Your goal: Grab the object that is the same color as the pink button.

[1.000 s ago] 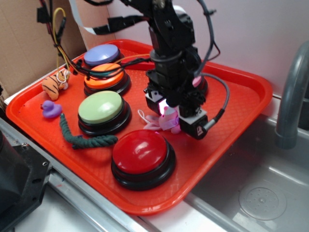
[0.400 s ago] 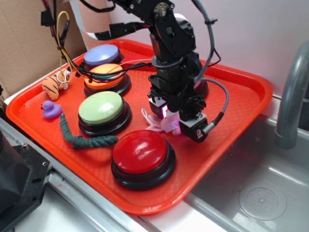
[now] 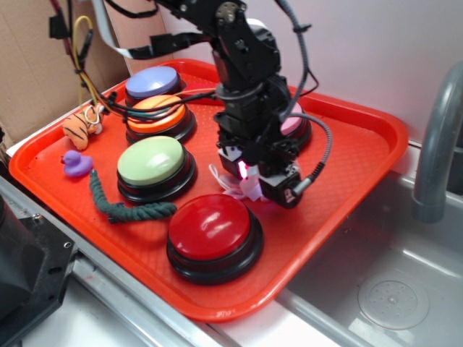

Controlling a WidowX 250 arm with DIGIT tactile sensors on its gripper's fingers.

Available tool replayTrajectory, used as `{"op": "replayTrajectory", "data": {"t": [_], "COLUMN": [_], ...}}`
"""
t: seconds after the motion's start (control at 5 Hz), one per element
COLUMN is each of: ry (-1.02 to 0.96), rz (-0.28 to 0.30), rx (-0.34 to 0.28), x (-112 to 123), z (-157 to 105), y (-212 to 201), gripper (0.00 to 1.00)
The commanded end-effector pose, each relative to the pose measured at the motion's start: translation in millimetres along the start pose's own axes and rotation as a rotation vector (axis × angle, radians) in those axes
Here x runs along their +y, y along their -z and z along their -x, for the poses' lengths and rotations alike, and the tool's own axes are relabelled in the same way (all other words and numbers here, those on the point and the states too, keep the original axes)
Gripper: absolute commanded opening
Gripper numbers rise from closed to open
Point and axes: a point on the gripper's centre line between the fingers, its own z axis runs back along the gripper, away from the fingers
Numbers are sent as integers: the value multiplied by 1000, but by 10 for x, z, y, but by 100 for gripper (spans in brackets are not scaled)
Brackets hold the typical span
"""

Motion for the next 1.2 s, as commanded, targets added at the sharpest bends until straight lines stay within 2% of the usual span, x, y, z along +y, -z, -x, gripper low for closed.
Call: {"op": "replayTrajectory", "data": {"t": [0.0,0.4,0.6,0.8,1.0], "ry": [-85,-150,-217,-310,-405], "rz": [17,11,-7,-4,13], "rx": [-60,-67,-49,-41,-75], "x": [130,92,125,223,432], "z": [-21,-47,-35,15,110], "y": [-313,-580,-857,-1289,-1641], "gripper": [0,0,0,0,0]}}
